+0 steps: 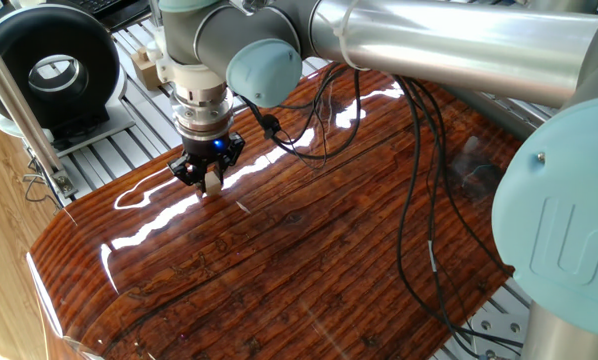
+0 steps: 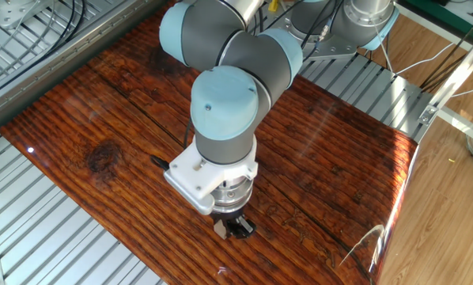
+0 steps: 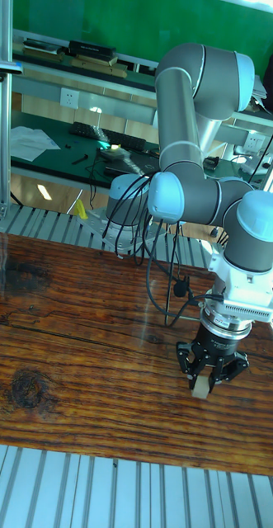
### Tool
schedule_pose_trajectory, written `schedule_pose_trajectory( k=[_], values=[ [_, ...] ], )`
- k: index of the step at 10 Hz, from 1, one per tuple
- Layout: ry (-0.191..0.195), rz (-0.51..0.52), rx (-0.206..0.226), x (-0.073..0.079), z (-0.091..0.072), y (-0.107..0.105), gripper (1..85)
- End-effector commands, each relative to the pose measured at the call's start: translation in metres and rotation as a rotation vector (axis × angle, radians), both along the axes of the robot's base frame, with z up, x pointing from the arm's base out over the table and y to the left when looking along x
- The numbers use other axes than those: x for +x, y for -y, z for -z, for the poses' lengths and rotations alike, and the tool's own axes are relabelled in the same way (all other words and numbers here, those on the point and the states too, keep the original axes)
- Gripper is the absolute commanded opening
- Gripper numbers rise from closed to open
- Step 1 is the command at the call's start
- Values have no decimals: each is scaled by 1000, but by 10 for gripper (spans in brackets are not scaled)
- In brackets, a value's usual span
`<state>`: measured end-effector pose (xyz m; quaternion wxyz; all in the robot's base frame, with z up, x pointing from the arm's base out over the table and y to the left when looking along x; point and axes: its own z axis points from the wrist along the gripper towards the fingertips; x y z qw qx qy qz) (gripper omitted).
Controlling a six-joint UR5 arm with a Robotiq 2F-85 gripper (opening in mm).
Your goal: Hold a small block with the gripper and sweep it from left to right on the table
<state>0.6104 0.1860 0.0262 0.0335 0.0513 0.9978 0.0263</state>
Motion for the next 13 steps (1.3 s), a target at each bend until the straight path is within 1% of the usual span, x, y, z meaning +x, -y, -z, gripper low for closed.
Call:
schedule_pose_trajectory(
  k=[1,9,10,12,13],
  values=[
    [-5,11,8,0,-2,0,33],
    [-4,19,13,0,-2,-2,17],
    [-4,19,13,-1,-1,-3,17],
    [13,21,15,-1,7,-6,17],
    [11,21,16,-1,7,-7,20]
  ],
)
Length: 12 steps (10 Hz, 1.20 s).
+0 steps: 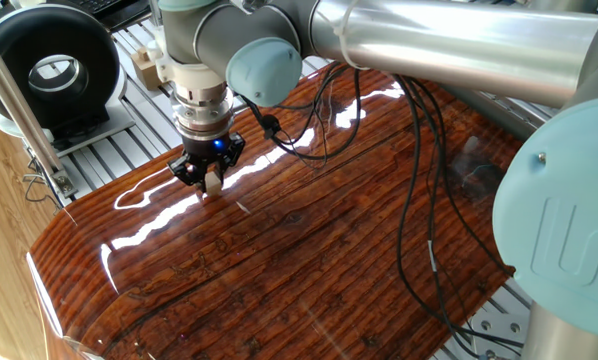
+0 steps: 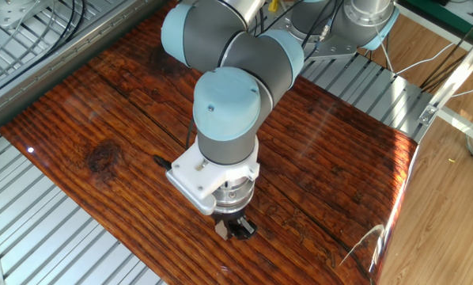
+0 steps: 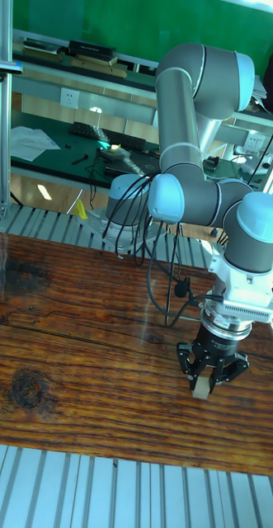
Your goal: Hold a small block with the gripper and sweep it from left to right on the table
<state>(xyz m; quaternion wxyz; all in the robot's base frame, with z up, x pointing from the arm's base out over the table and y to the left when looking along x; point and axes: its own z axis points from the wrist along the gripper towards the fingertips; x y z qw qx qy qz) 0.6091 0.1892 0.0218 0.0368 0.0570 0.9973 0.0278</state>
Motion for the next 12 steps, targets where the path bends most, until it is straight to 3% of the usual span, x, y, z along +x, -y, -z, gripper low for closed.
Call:
schedule_pose_trajectory(
  k=[1,3,5,6,8,12],
  values=[
    [4,-2,9,-2,3,-4,27],
    [5,-20,2,-2,5,-2,60],
    [13,-46,-7,0,8,-1,247],
    [18,-56,-5,1,7,-2,387],
    [18,-68,5,0,7,-5,547],
    [-1,-48,23,-3,1,-7,553]
  ],
)
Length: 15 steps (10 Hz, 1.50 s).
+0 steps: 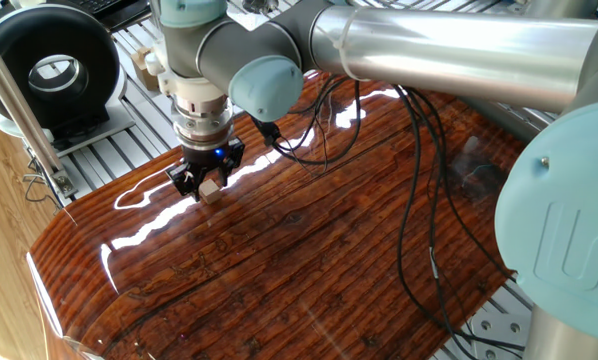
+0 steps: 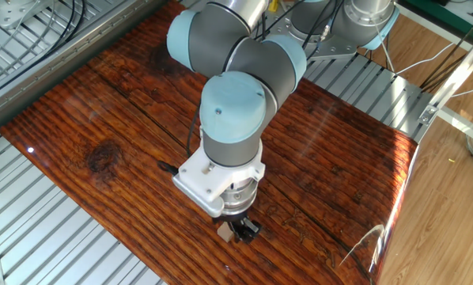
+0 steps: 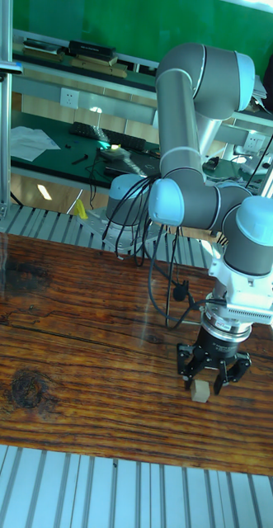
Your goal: Hold a small block with the gripper and sweep it from left to right on the table
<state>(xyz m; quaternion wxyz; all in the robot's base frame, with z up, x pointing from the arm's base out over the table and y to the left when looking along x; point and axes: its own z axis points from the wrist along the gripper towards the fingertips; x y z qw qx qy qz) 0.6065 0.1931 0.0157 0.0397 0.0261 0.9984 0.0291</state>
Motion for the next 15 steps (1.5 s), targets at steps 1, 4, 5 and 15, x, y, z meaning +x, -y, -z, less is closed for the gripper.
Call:
schedule_pose_trajectory(
  k=[1,4,5,15],
  values=[
    [-19,23,23,-2,-8,-2,550],
    [-22,51,45,4,-27,0,443],
    [-15,60,29,7,-30,6,257],
    [37,89,59,32,-47,12,10]
  ],
)
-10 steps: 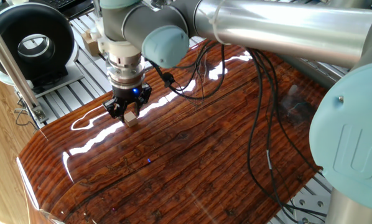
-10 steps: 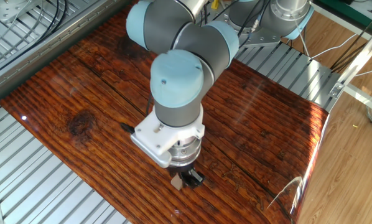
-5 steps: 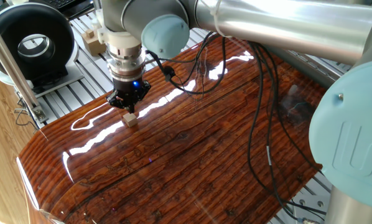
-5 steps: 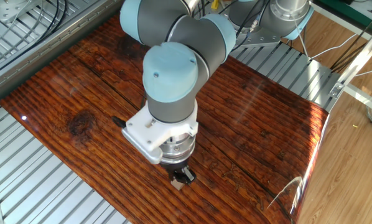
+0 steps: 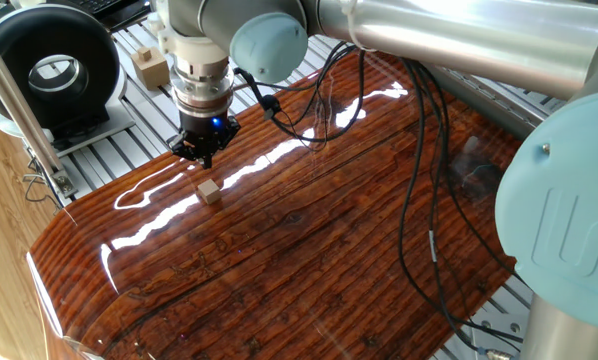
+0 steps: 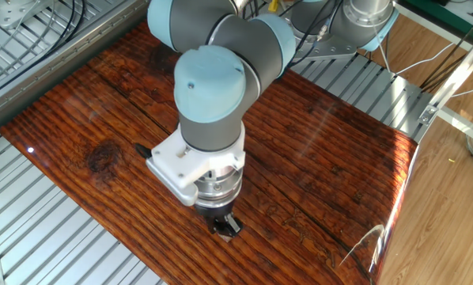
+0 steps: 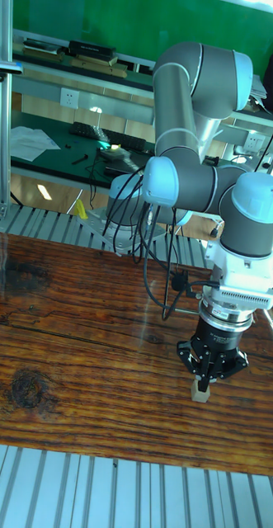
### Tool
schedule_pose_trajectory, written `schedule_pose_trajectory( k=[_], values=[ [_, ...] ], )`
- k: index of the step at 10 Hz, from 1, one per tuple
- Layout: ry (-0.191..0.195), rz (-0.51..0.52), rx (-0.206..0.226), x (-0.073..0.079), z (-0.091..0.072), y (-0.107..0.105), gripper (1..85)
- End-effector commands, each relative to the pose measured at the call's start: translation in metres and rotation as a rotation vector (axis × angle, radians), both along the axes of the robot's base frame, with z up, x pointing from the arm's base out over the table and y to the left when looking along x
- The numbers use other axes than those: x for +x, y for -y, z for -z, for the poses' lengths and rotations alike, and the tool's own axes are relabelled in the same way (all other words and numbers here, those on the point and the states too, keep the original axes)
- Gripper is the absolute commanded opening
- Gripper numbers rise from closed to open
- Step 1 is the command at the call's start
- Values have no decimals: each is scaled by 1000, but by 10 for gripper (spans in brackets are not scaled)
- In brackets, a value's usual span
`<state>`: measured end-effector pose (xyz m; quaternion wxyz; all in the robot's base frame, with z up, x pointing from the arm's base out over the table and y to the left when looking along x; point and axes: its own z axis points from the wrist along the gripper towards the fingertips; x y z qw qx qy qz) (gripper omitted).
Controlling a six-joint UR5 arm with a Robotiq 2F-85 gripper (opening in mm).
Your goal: Hold a small block with the gripper and sweep it from left to right on the table
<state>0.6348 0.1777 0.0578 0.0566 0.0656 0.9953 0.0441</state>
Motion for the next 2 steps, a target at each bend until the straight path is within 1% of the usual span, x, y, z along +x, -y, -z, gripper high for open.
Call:
schedule_pose_trajectory(
  k=[1,2],
  values=[
    [4,10,27,4,-4,-3,10],
    [4,10,27,4,-4,-2,10]
  ],
)
